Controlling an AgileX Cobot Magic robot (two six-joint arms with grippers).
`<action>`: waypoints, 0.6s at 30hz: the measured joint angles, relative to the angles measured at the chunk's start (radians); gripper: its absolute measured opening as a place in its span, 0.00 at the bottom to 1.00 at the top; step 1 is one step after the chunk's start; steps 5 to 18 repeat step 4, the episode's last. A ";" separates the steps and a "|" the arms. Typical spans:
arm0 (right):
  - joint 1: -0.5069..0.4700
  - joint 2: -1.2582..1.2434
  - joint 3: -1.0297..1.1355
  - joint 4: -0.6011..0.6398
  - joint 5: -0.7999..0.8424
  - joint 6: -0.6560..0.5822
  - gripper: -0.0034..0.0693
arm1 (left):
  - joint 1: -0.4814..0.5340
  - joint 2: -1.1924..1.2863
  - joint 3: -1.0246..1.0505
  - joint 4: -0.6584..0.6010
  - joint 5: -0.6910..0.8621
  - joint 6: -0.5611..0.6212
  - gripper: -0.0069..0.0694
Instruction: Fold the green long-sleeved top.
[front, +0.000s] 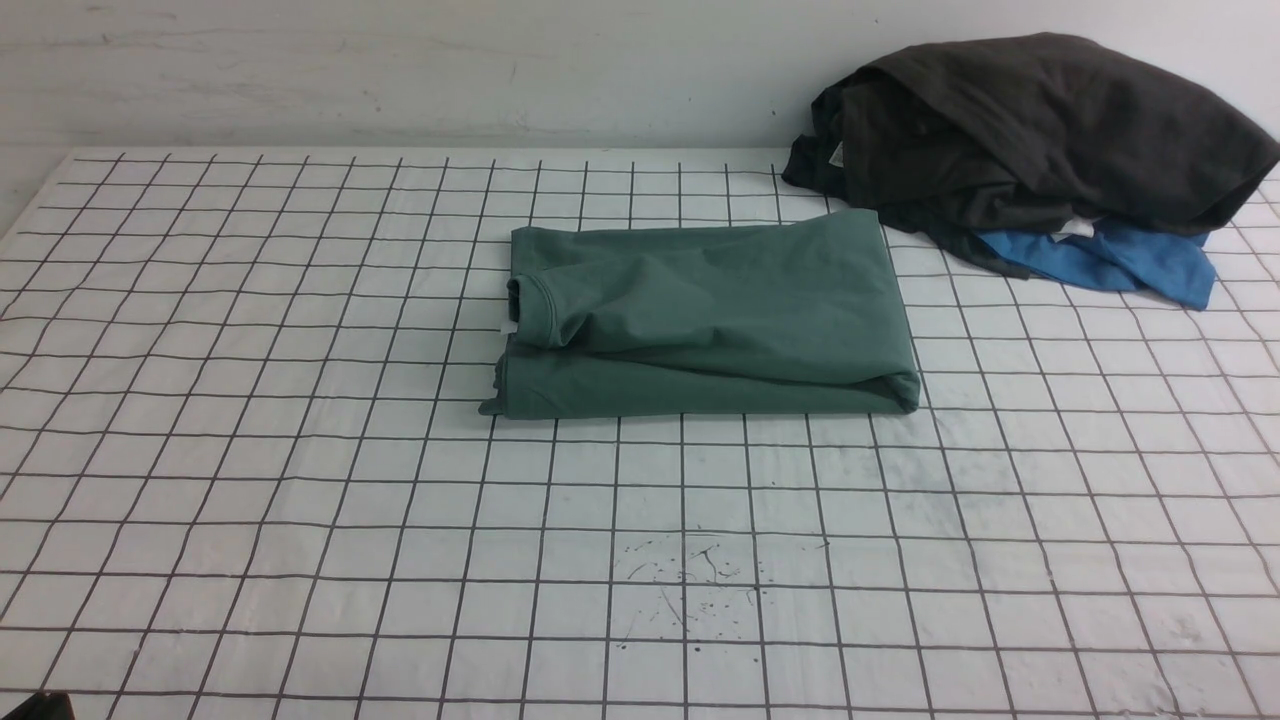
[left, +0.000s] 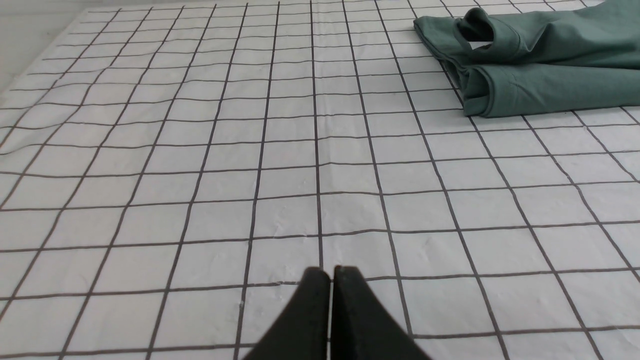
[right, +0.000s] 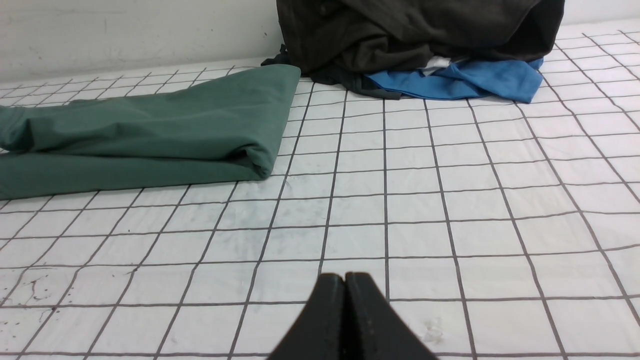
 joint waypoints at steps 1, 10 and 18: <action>0.000 0.000 0.000 0.000 0.000 0.000 0.03 | 0.000 0.000 0.000 0.000 0.000 0.000 0.08; 0.000 0.000 0.000 0.000 0.000 0.000 0.03 | 0.000 0.000 0.000 0.000 0.000 0.000 0.08; 0.000 0.000 0.000 0.000 0.000 0.000 0.03 | 0.000 0.000 0.000 0.000 0.000 0.000 0.08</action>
